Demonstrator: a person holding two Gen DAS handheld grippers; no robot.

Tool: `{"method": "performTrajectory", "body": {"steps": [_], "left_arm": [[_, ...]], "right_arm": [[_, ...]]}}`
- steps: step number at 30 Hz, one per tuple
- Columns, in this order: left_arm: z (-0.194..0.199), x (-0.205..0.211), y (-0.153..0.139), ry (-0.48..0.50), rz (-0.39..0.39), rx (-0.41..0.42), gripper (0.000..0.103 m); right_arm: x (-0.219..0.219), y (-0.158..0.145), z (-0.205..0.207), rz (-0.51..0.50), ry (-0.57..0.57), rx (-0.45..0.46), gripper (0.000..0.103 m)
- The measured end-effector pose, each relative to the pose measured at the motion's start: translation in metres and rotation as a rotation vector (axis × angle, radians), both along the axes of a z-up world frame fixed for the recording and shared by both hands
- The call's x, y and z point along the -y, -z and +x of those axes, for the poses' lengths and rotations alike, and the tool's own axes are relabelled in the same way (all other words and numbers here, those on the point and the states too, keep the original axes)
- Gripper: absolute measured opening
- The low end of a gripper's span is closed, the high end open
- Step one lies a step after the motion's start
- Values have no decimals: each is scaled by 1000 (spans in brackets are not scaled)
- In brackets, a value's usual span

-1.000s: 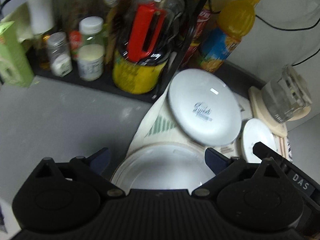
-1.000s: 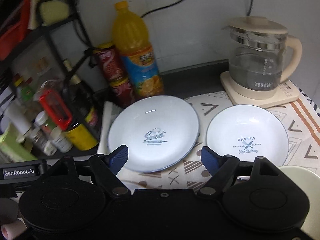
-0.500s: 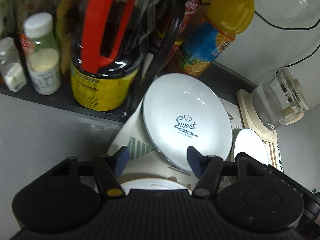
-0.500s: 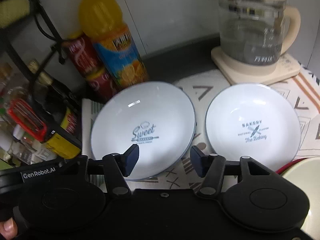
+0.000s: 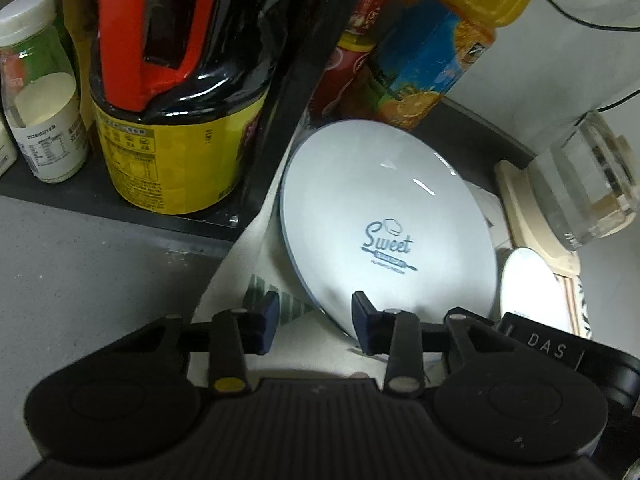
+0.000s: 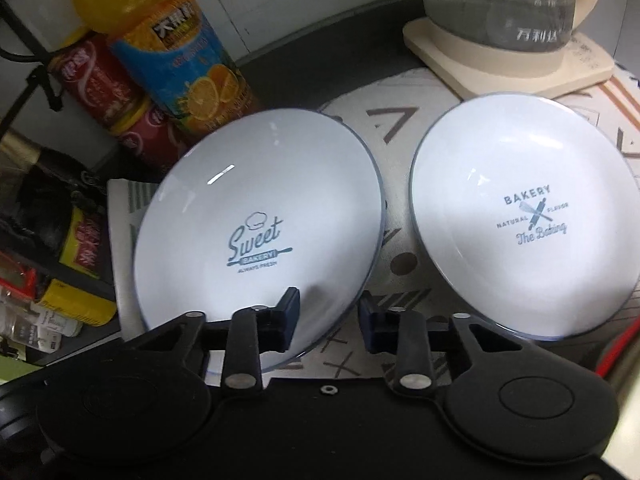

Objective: Organize plates and bowls
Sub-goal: 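Close both grippers on the rim of the white 'Sweet' plate, then lower the 'Sweet' plate with both grippers onto the flower-print plate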

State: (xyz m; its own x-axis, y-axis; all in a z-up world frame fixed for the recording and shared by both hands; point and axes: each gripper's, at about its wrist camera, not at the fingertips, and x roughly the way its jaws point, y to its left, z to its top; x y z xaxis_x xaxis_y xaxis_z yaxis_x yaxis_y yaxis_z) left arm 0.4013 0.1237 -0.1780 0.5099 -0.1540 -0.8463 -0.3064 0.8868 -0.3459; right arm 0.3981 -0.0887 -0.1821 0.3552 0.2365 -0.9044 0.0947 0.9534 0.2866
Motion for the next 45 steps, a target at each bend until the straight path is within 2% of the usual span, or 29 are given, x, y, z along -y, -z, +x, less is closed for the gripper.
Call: {"method": "performTrajectory", "body": {"steps": [2,6,9,12,13,16,20,24,29,36,45], "left_arm": [[4,0,5,-11,-7,-12,30],[9,2,13,-23,-14,-13,27],[10,6,17,-18,-8,5,25],[12,8,23,-28,-28,5,22],[13,8,24,-26,-35,10,17],[13,11,22,-34,-19,16,16],[7,13,10,-20,-2,61,16],[2,14,1,-17,2,51,16],[-11,18,-12,-19,20,75,16],[-40,24,-36,-50,11,106,16],[-83,35,-55,-92,29,135,17]], "right_arm": [[2,6,3,9,19,-17,26],[5,16,5,50,42,-25,23],[6,18,3,64,80,-6,21],[5,18,-1,56,66,27,19],[6,18,-2,65,63,30,17],[11,10,-7,98,69,56,14],[11,-2,-15,91,48,92,14],[14,-7,-22,101,46,101,14],[16,-28,-36,107,15,148,14],[23,-54,-56,125,-30,204,14],[30,-68,-89,129,-97,230,15]]}}
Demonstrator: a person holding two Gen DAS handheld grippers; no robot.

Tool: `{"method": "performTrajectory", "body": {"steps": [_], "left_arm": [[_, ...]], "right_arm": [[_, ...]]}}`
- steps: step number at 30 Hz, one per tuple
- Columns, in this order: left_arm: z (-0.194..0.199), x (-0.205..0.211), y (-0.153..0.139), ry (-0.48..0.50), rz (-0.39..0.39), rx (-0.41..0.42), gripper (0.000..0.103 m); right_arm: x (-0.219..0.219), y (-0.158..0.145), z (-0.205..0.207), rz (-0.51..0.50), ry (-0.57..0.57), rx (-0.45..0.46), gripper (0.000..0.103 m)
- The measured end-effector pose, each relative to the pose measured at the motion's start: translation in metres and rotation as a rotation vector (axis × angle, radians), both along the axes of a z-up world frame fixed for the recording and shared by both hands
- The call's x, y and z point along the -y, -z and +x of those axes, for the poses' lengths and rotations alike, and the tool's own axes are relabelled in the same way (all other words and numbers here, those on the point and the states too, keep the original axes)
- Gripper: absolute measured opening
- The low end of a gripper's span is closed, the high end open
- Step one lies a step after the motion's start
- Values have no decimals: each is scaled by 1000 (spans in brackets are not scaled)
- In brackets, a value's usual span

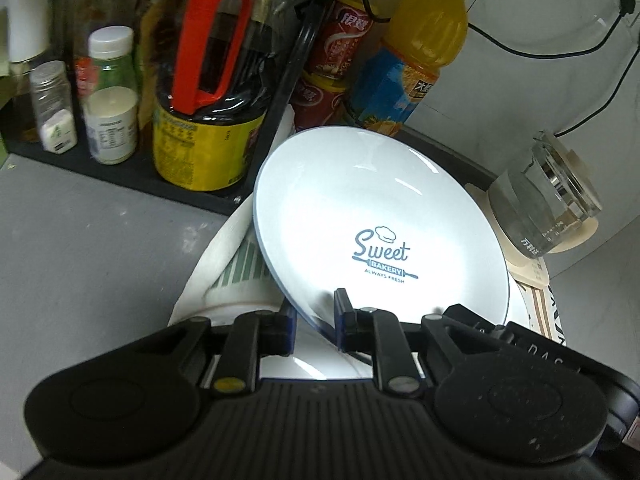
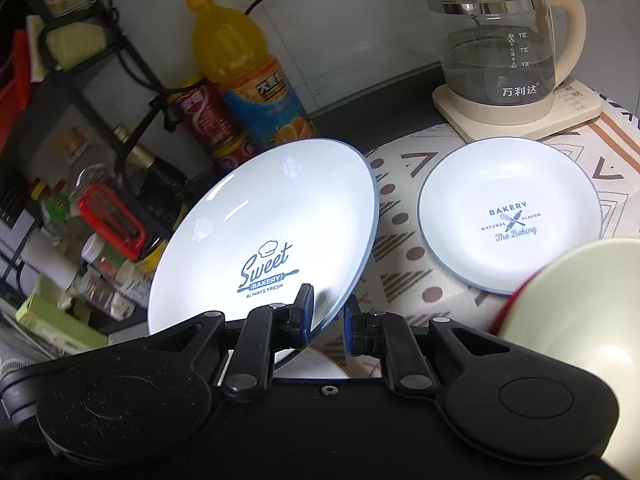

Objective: Organize plates and bowls
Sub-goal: 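Lower the 'Sweet' plate with both grippers onto the flower-print plate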

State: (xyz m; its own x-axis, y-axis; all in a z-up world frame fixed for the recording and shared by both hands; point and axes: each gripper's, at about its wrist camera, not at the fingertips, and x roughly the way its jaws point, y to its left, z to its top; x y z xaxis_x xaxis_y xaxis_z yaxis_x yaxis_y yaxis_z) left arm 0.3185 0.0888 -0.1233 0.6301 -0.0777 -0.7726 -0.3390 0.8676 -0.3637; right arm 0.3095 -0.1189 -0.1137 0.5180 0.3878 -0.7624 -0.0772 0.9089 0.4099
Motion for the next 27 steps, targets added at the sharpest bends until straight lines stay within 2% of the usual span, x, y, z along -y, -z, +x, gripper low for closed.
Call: {"method": "performTrajectory", "body": {"steps": [15,27], "left_arm": [[-79,13,-7,-102,-2,14,17],[-131,17,5,-179,-23,-6,17]], "right_arm": [[2,-9,-56,-18,-138,31,15],[1,-1,-90,-67,-222,18,15]]}}
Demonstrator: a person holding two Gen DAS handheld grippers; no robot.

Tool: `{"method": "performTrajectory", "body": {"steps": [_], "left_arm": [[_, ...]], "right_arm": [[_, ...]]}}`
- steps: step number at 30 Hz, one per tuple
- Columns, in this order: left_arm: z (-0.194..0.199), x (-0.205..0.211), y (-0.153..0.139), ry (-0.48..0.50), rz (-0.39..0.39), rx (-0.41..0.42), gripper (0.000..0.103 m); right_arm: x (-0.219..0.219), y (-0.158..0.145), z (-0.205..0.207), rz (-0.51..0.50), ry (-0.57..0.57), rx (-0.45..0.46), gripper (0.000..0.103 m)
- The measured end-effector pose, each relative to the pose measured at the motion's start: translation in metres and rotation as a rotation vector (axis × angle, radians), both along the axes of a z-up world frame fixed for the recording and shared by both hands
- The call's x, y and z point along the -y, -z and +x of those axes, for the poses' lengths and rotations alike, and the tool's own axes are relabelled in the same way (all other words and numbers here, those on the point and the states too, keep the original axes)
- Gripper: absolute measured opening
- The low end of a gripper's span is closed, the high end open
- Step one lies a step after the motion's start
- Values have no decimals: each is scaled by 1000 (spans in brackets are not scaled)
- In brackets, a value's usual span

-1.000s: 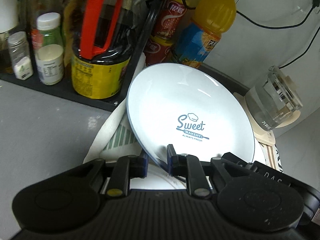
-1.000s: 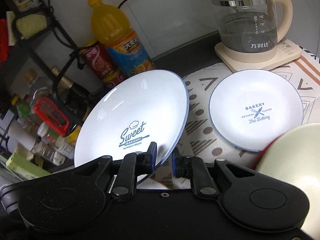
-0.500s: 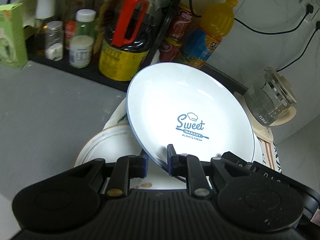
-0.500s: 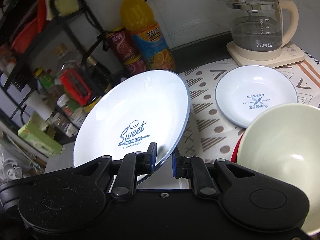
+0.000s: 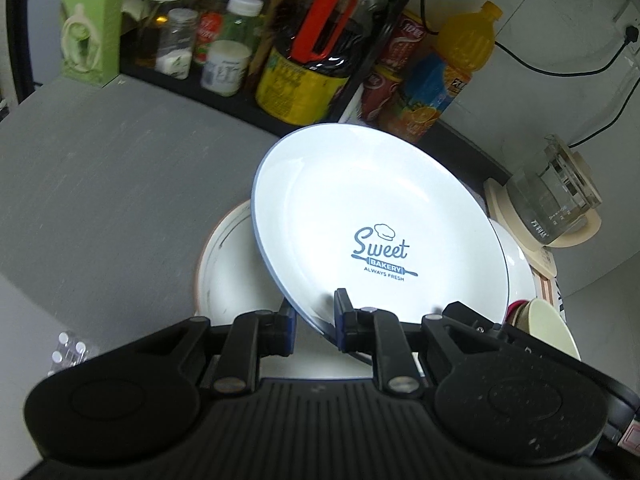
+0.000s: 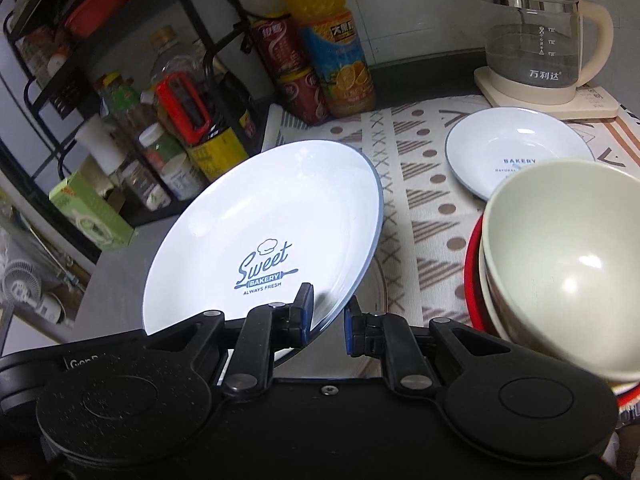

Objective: Organize plates and bowls
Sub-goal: 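Lower the 'Sweet' plate with both grippers onto the flower-print plate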

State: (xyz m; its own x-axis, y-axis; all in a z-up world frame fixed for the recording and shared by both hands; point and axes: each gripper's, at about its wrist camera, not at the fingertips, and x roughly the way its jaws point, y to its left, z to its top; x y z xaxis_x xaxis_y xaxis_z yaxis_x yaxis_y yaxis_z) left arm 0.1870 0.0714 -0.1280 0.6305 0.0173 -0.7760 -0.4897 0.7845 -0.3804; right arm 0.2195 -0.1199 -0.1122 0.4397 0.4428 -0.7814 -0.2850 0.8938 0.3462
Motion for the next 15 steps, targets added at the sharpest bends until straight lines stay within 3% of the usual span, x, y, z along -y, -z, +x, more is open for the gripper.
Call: {"method": "performTrajectory", "body": {"steps": [15], "left_arm": [[-26,9,21,-8,-43,-70,17]], "right_arm": [[5,11,-19,-77,-12,-29,15]]}}
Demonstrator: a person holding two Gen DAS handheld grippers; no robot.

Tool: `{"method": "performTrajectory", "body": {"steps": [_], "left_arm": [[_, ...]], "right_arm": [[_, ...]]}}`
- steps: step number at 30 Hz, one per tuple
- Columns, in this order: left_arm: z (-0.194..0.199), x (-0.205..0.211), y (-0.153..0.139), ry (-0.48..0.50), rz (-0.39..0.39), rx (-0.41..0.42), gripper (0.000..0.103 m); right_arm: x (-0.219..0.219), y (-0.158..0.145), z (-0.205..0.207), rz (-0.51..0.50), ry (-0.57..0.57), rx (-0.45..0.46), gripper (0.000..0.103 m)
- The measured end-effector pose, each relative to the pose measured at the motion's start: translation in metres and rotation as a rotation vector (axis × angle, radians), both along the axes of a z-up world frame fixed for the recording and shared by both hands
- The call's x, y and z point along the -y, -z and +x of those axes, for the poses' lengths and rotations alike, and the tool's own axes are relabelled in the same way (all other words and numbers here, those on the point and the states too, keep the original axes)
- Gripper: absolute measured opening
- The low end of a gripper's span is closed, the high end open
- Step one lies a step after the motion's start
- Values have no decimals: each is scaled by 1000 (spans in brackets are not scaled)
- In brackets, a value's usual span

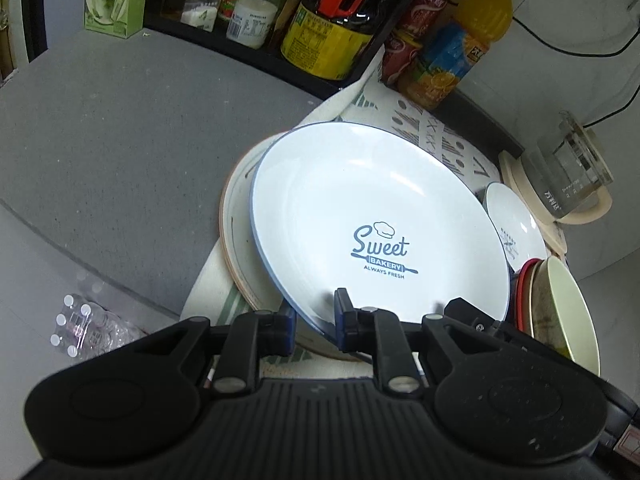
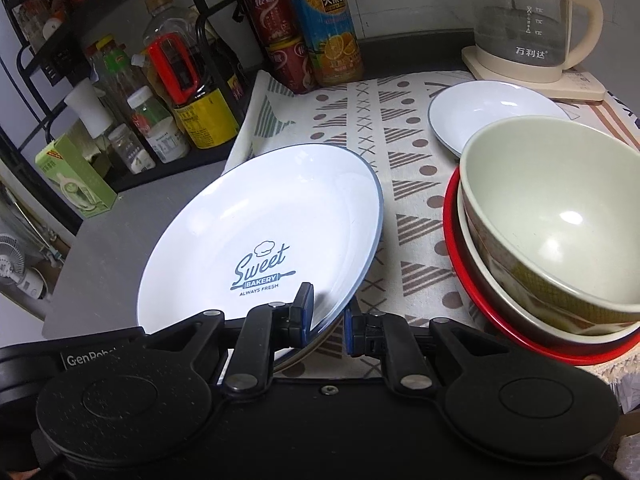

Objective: Organize plates and bowls
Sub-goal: 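Lower the 'Sweet' plate with both grippers onto the flower-print plate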

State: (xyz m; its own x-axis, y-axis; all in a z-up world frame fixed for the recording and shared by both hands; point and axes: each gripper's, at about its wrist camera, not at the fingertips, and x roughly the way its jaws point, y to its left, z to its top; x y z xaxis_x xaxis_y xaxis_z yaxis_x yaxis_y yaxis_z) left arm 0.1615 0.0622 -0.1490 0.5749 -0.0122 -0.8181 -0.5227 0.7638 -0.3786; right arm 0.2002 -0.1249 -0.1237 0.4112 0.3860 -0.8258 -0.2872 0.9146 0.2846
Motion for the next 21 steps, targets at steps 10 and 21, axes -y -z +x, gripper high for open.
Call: {"method": "performTrajectory", "body": {"steps": [10,21], "left_arm": [[9,-4,8,29,-25,-52,18],[20,-11,13,78,-79,-83,20]], "right_arm": [[-5,6,1,-38,19,-23,15],[-12,7,5,-71,33,-5,14]]}}
